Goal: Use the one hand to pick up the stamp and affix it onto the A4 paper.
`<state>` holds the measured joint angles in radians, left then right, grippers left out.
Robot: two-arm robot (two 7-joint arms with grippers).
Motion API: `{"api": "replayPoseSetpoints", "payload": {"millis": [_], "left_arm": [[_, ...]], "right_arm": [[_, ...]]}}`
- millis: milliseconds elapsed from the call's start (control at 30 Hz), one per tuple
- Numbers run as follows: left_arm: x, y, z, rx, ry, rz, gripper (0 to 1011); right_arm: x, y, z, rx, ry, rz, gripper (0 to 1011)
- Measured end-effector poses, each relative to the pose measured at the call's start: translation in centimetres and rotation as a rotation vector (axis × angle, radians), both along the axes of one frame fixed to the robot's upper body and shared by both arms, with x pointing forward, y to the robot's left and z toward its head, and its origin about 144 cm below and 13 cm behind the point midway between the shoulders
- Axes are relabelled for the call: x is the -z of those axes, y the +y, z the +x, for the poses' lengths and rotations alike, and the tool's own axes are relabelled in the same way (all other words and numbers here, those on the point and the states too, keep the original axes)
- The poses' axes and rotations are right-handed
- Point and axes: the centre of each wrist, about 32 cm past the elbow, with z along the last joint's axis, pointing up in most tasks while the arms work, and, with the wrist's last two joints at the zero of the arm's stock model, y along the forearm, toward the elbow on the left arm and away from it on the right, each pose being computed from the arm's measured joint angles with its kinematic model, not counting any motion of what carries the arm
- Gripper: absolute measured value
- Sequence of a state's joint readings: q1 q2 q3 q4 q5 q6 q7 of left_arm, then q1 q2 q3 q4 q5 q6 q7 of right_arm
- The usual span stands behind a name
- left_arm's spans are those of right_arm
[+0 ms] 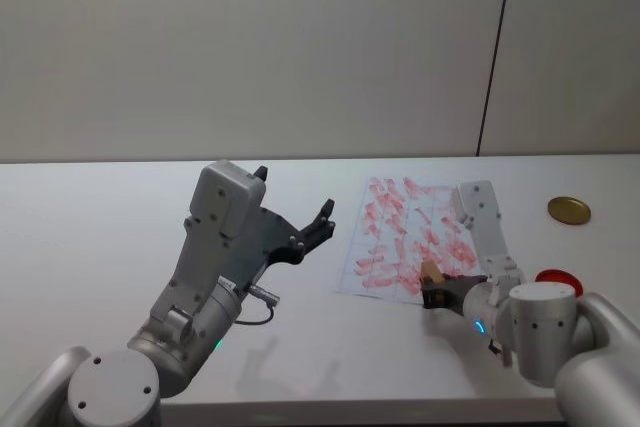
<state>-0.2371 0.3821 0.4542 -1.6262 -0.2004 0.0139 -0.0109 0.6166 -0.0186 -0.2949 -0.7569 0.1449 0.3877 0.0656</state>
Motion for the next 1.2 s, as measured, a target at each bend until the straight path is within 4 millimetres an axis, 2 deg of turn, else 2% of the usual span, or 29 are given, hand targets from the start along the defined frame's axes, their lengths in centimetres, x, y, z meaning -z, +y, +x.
{"api": "replayPoseSetpoints", "payload": {"millis": [1200], "left_arm": [[0.0, 0.0, 0.0, 0.000, 0.000, 0.000, 993]], "right_arm": [[1.3, -0.4, 0.5, 0.017, 0.045, 0.011, 217]]}}
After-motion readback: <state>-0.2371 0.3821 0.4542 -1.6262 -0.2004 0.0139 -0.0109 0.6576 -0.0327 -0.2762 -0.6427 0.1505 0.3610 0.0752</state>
